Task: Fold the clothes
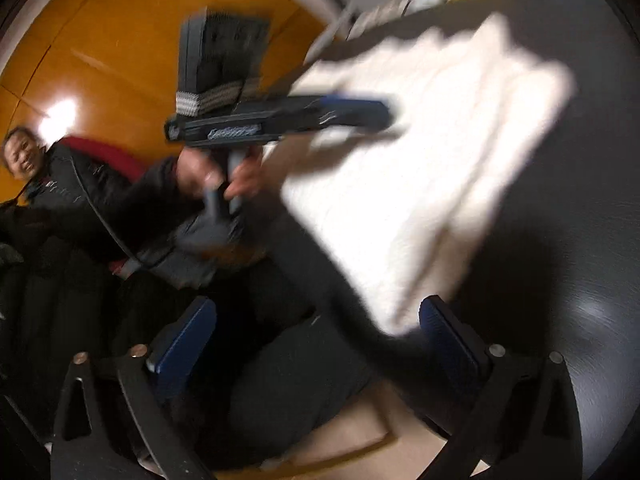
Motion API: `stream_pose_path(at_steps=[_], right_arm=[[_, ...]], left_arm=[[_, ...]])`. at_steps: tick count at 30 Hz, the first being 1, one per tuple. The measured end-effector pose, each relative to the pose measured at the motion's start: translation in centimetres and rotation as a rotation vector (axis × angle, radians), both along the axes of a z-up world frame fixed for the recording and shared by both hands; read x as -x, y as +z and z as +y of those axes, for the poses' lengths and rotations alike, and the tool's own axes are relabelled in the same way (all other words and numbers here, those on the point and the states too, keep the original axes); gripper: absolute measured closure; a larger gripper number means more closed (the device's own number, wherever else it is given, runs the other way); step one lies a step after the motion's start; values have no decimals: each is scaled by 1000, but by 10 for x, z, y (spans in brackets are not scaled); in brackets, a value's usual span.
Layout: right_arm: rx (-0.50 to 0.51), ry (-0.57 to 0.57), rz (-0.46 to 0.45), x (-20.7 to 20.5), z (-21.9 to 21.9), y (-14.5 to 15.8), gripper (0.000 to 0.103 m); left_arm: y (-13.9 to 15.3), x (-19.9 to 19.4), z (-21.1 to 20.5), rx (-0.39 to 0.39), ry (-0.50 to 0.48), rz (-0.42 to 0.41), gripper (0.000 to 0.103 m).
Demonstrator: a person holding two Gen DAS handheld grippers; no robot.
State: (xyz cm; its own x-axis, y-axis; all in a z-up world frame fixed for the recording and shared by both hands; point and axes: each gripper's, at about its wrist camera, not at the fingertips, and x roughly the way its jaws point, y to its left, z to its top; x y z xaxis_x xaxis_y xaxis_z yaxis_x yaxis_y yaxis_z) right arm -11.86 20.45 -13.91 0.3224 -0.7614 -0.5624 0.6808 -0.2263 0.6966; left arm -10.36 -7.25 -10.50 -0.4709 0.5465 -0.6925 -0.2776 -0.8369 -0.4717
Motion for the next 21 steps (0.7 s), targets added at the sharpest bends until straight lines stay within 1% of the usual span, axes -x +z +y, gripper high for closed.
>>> stream_pose_path(at_steps=[1,3,5,7,9,10,12,14,15,16,17,19,21], right_arm=[[31,-46,12,-5,9,7,0],[97,-137,79,-18,20,23,0],[150,-221,169,-36,24,43,0],[229,-301,161,-44,26,56,0],[233,-384,129,-41,25,59,0],[265,-420,129,-43,22,61,0],[288,-462,133,-40,15,61,0],[306,-489,99,-33,-2,55,0],[314,-501,82,-29,-10,52,0],[308,-470,53,-26,-24,49,0],[285,-466,43,-24,-38,48,0],[239,-459,60,-25,-60,51,0],[255,-420,84,-28,-76,54,0]], left_arm=[[3,-4,-8,-14,19,6,81],[8,-13,-21,-19,50,15,80],[11,-23,-35,-25,77,21,80],[14,-32,-47,-31,103,24,80],[16,-42,-57,-31,132,25,80],[15,-46,-63,-28,145,26,80],[16,-62,-80,-33,182,34,80],[17,-83,-109,-64,242,36,80],[18,-93,-125,-65,277,45,80],[20,-103,-140,-65,311,54,80],[20,-110,-153,-62,338,59,80],[22,-133,-195,-53,421,67,80],[21,-151,-233,-25,498,61,79]])
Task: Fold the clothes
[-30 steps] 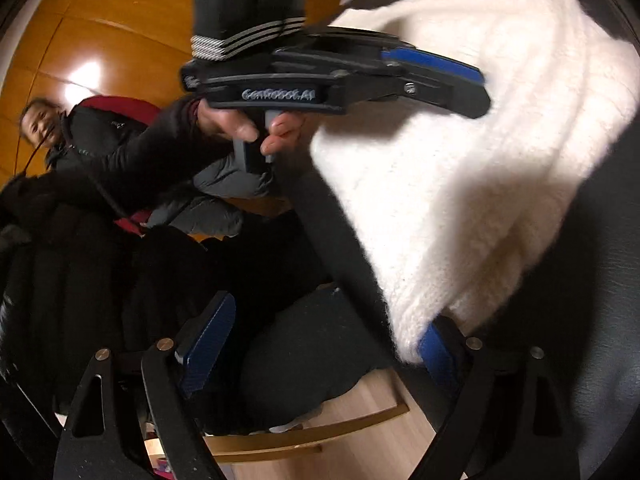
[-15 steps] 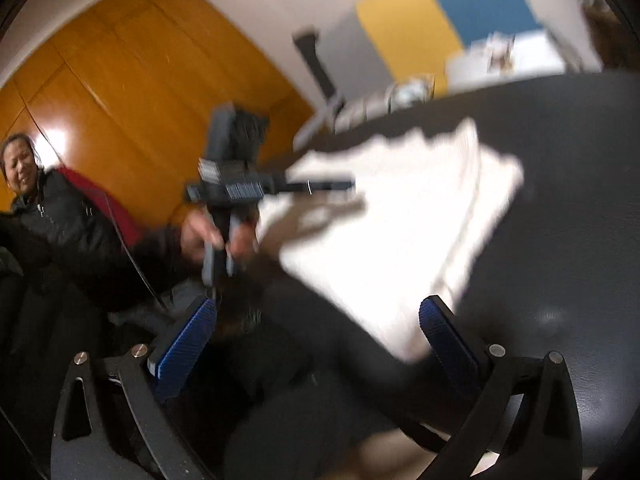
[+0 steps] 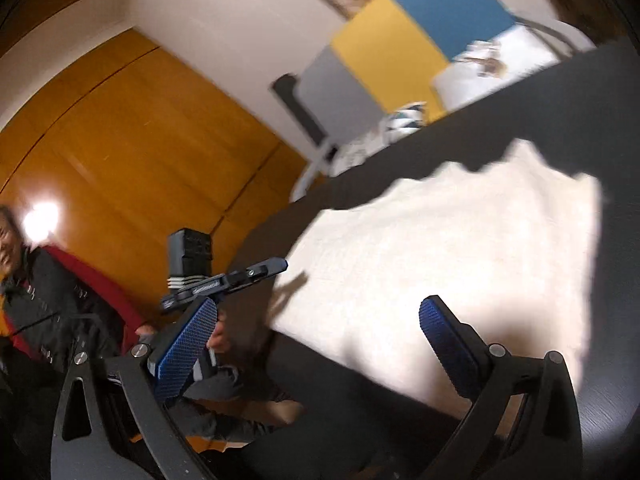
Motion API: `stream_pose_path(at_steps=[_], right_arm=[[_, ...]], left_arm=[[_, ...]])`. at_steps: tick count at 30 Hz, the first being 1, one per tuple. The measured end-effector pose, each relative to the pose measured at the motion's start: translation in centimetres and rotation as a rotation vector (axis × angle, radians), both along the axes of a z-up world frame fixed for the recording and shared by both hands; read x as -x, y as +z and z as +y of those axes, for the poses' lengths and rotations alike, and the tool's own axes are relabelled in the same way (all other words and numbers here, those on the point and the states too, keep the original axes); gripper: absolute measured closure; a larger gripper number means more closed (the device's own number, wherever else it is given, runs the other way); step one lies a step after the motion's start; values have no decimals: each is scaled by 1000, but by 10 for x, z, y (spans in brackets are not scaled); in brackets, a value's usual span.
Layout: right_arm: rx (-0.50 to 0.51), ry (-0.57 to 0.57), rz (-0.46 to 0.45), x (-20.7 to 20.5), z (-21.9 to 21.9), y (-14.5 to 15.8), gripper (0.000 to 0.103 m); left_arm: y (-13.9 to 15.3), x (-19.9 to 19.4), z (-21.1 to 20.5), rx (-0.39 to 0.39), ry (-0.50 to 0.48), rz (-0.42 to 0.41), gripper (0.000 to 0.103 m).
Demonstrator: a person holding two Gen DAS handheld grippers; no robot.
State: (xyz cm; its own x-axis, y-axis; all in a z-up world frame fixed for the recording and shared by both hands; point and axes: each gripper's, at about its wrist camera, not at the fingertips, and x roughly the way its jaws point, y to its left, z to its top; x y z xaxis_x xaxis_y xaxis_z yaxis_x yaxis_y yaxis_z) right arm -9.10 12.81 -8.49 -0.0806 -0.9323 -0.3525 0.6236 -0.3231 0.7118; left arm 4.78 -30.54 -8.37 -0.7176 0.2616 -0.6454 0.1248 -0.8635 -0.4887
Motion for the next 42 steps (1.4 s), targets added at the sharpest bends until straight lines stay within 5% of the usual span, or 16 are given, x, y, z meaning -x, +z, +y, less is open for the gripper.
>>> stream_pose_path(at_steps=[5,9,11,12,20,32,36,41,42], right_arm=[[-175,-19,9,2,-41,-11,0],[-539,-195,387,-24,-78,7,0],[-421,-107,315,-24,-84,9,0],[-345,-54,206,-18,-85,5,0],[-312,0,40,-7,-95,-15,0],[-457,-33,47,17,-122,-48,0],[-593,-91,115,25,-122,-49,0],[-596,-97,110,32,-114,-53,0],[-583,-104,104,32,-112,-54,0]], left_arm=[[-20,-29,-68,-36,87,-60,77],[-45,-36,-78,-106,34,-83,77],[-58,-34,-74,-144,-7,-85,77],[-63,-34,-72,-157,-23,-84,77],[-83,-36,-67,-236,-139,-65,77],[-89,-33,-52,-351,-270,-40,77],[-85,-30,-34,-360,-312,-27,91],[-80,-41,-21,-399,-319,42,94],[-83,-44,-21,-398,-311,35,87]])
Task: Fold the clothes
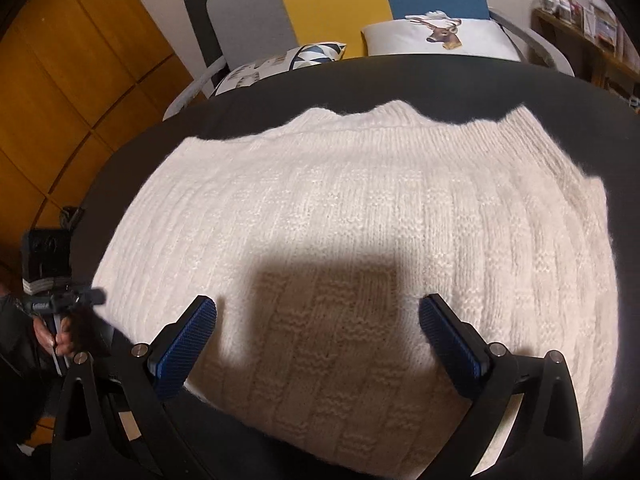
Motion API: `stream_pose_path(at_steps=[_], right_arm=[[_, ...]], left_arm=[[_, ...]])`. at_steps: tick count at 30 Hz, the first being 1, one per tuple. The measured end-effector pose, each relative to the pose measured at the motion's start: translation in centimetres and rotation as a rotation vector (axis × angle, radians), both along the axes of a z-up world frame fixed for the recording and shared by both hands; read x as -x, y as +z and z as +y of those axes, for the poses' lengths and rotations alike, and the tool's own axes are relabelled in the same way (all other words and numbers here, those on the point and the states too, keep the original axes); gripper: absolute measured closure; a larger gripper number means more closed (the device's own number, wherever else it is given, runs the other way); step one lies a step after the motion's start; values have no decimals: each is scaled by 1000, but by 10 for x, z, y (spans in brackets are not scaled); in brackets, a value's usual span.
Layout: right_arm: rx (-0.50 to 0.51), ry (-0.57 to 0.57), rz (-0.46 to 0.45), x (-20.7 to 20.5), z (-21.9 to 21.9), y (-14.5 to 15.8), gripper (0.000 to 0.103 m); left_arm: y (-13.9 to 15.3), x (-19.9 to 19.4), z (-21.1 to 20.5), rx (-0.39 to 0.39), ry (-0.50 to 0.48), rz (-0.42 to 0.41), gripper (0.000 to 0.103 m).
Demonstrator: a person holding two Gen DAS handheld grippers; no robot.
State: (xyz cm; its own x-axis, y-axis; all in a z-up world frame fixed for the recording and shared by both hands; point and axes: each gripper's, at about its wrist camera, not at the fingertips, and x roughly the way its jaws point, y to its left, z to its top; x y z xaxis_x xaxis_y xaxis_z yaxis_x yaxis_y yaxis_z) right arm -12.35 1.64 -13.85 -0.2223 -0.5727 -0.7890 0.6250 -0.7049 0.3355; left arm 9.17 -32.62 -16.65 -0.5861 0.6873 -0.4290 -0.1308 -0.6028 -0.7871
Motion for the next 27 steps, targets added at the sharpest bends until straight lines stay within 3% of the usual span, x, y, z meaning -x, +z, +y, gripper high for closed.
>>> stream_pose_path(at_steps=[1,5,7,8,10,12,16,19,20,27], right_arm=[[13,-7,-3,1,2,-1,0],[34,3,-3,3,5,-3,0],[29,17,-11,5,5,0,0],[28,12,-15,5,5,3,0],[21,8,-5,2,6,11,0],[10,8,20,-3,5,19,0],[-129,-32,48,0,2,6,0],[-144,-23,80,-1,4,-2,0],[-140,-24,91,-3,4,-1,0],[-61,44,144,-16,-2,27,0]], left_arm=[[-4,1,0,22,19,-31,79],[-10,10,-4,-19,43,-84,77],[-4,13,4,4,2,-73,85],[3,12,11,41,-19,-52,97],[18,6,18,28,-41,21,96],[25,3,15,56,-25,36,97],[2,4,11,167,-10,-107,97],[1,3,8,99,3,-135,90],[4,3,6,66,3,-131,81],[44,18,-34,64,128,-33,70]])
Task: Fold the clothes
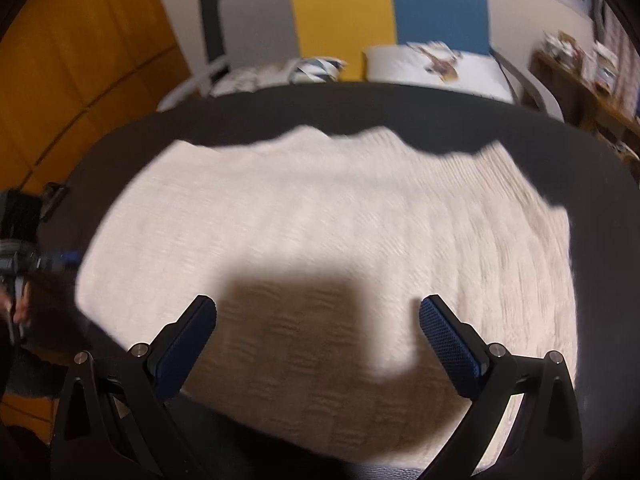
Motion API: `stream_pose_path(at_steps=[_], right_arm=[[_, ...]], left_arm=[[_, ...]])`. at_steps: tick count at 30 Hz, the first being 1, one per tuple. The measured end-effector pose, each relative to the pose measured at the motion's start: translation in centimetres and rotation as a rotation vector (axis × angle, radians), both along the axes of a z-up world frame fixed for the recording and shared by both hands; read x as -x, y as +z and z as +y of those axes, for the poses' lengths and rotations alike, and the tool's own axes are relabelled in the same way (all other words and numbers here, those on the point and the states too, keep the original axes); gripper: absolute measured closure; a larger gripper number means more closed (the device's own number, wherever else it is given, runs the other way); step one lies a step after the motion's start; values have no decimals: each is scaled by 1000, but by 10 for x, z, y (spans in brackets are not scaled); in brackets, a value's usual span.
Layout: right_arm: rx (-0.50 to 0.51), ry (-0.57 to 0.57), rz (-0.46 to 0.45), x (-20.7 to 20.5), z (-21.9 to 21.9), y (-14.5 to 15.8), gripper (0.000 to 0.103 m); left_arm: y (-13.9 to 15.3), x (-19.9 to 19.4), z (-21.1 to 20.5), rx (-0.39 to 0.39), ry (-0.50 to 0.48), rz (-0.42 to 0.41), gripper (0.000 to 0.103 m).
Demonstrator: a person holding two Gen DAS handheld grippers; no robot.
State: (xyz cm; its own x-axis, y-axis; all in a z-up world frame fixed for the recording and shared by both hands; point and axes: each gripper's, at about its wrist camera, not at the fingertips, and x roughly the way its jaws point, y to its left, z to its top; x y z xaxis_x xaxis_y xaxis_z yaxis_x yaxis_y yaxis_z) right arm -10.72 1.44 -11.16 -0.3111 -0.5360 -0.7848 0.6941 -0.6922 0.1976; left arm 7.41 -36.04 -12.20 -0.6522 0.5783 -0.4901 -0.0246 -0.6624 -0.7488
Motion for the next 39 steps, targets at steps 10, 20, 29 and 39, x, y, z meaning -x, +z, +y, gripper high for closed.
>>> stream_pose_path(at_steps=[10,20,29,39], right_arm=[[188,178,-120,1,-33,14,0],[139,167,-122,22,-43,7,0],[138,60,-183,46,-28,-15,0],[216,278,-235,40,-29,-6,0]], left_arm=[[-13,113,-24,53,60,-187,65],[-7,123,-11,192,62,-111,97],[15,124,-9,472,154,-144,79],[39,214,99,657,-437,20,71]])
